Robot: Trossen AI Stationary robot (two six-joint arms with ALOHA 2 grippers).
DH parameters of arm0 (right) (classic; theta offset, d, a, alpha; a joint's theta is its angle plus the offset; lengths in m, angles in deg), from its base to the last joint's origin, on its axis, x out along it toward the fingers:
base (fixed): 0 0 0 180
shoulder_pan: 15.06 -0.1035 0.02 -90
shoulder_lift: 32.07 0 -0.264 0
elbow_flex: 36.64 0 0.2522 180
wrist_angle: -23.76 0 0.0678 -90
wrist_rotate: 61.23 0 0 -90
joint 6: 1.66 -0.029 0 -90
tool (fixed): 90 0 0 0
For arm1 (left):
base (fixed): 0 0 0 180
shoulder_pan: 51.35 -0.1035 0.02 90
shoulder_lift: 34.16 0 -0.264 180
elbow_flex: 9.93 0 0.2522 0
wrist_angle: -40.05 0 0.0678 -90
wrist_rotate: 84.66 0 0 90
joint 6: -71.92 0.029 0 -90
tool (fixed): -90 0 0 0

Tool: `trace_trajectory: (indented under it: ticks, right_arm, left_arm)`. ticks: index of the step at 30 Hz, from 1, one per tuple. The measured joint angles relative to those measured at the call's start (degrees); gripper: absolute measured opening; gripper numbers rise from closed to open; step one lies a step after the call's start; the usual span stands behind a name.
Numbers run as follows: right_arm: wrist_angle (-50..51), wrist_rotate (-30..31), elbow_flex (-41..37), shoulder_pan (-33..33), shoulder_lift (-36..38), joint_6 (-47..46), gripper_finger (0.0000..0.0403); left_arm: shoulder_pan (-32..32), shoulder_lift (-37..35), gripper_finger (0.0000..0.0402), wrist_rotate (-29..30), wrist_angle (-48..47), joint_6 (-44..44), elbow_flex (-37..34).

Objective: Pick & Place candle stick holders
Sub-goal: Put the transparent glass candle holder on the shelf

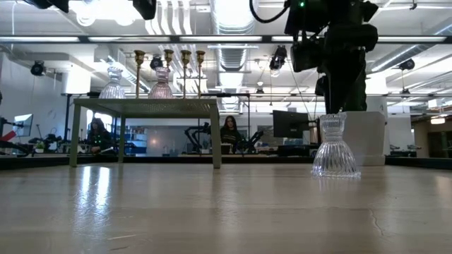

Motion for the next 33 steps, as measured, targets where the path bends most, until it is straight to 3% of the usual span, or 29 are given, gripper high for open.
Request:
trace_trajectory:
  ticks: [11,15,19,22,27,33]
  right_arm:
    - [-0.27,0.02,0.07,0.02,-4.97,1.90,0.0187]
    - [-0.64,-0.02,0.09,0.02,-5.54,2.90,0.0152]
    - [-0.53,-0.20,0.11,0.00,-5.22,4.34,0.0082]
    - [-0.24,-2.18,0.11,0.04,-4.54,5.99,0.0027]
    - [4.51,-2.83,2.30,0.01,-3.99,8.96,0.0022]
    - [12.16,-2.78,12.68,0.04,-3.87,12.69,0.0022]
  left_arm:
    - [0.00,0.01,0.0181,0.01,-1.42,0.08,0.00]
    - [-0.04,0.00,0.0181,0.37,-3.28,-0.03,0.00]
    - [-0.04,0.00,0.0181,1.32,-5.06,-0.13,0.00]
    - [0.02,0.00,0.0181,4.09,-7.95,-1.51,0.00]
    - [0.83,0.67,0.0181,9.02,-15.12,-5.67,0.00]
    - [4.53,6.08,0.0181,18.10,-14.05,-4.78,0.00]
